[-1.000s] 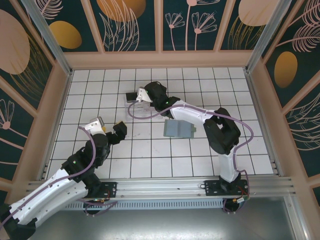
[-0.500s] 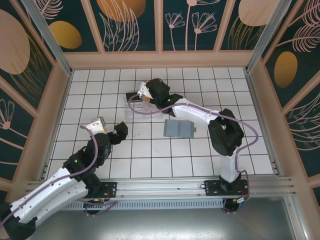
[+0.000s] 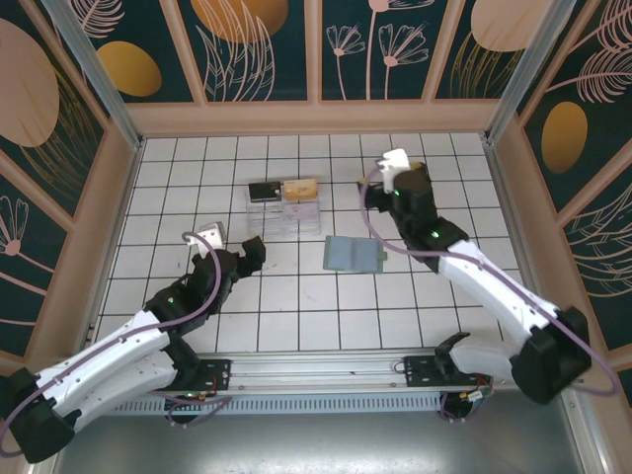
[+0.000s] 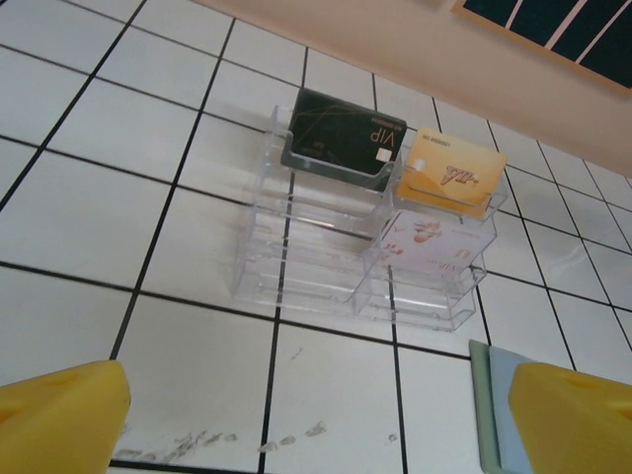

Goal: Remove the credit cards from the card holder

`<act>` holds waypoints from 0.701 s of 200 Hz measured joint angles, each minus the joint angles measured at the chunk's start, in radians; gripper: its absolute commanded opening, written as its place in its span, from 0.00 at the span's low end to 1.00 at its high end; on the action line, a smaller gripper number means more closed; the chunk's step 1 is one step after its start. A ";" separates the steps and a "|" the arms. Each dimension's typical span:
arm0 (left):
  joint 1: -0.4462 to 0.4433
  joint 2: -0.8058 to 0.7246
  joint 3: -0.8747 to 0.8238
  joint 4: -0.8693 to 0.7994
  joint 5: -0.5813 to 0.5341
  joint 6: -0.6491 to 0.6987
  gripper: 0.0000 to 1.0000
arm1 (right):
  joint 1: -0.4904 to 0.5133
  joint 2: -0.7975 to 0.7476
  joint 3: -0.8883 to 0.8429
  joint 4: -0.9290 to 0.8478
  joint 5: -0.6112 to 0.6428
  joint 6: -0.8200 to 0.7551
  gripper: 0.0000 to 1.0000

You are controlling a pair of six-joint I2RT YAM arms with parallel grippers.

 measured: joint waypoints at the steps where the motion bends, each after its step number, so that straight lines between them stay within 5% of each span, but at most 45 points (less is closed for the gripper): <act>1: 0.000 0.002 0.000 0.002 0.000 0.001 0.99 | -0.002 -0.005 -0.006 0.001 0.000 0.003 0.99; 67: 0.029 0.107 0.020 0.114 -0.193 0.201 0.99 | -0.227 -0.154 -0.327 0.183 0.008 0.230 0.99; 140: 0.303 0.254 -0.033 0.439 -0.231 0.571 0.99 | -0.446 0.132 -0.500 0.521 0.048 0.301 0.99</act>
